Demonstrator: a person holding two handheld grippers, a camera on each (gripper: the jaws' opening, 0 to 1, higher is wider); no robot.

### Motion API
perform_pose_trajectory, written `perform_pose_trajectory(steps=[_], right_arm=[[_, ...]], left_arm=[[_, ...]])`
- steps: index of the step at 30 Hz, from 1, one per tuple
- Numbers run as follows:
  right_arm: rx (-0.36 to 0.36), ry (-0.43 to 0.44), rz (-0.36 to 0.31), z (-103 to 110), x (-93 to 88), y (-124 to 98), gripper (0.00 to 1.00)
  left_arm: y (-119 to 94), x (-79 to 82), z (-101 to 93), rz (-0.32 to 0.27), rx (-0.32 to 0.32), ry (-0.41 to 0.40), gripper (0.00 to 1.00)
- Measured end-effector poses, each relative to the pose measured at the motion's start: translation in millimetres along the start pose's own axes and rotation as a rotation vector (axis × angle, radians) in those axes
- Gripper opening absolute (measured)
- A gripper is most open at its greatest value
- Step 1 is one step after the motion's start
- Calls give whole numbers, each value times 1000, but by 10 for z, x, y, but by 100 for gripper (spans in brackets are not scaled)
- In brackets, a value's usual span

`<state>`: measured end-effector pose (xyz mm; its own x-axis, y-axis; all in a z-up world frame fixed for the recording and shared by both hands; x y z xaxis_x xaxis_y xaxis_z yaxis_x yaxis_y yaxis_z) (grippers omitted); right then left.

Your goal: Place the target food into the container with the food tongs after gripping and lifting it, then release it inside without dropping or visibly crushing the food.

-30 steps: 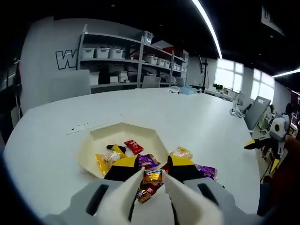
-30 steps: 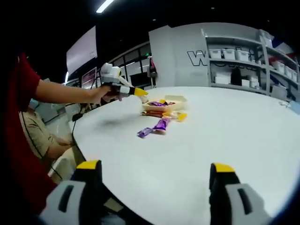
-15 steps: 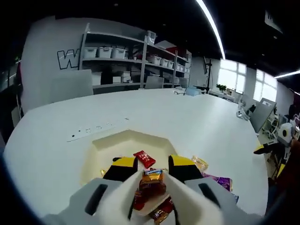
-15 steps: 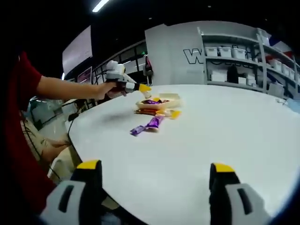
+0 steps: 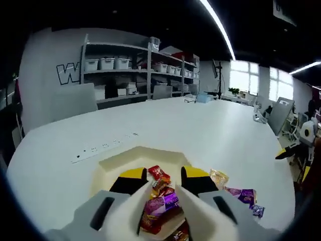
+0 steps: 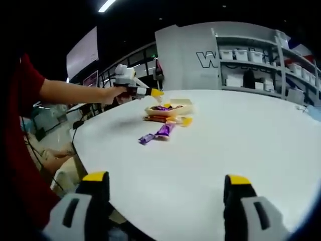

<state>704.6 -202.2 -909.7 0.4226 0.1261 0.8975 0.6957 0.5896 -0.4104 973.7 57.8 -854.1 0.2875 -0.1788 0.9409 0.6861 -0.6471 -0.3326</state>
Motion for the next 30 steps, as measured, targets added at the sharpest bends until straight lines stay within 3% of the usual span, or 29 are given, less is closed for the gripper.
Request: perform_pose_trajectory(steps=[2, 3, 4, 10, 12, 20, 23, 30], right_arm=[[0, -3, 0, 5, 2, -3, 94], [0, -3, -1, 7, 2, -4, 94], [1, -1, -4, 16, 4, -11, 94], [5, -7, -9, 50, 21, -33, 94], [8, -14, -13, 72, 41, -41, 94], [23, -37, -20, 160, 79, -64, 93], [26, -42, -26, 178, 86, -73, 93], [38, -52, -20, 249, 71, -82, 93]], left_arm=[[-32, 23, 72, -1, 71, 91, 25], [-36, 27, 73, -3, 73, 105, 25], [-58, 41, 26, -16, 40, 73, 25], [-139, 45, -86, 2, 16, 11, 25], [-183, 7, -186, 21, -10, -21, 25], [-319, -131, -526, 29, -72, -29, 25], [-353, -200, -644, 54, -101, -90, 25], [-431, -388, -955, 66, -128, -59, 25]])
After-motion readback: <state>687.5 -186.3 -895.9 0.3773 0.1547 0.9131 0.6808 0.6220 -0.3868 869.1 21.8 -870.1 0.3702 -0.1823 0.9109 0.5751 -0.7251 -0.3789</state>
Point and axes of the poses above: the point that each gripper's makers call its tool centre point, and the gripper's own axes: y roughly forward along the fingers, z roughly to its left, x roughly out of its top, the point moved 6 cm from there along -y, roughly backward along the fingers, and after that the axes turned 3 degrees about x, right-handed, at the moved point
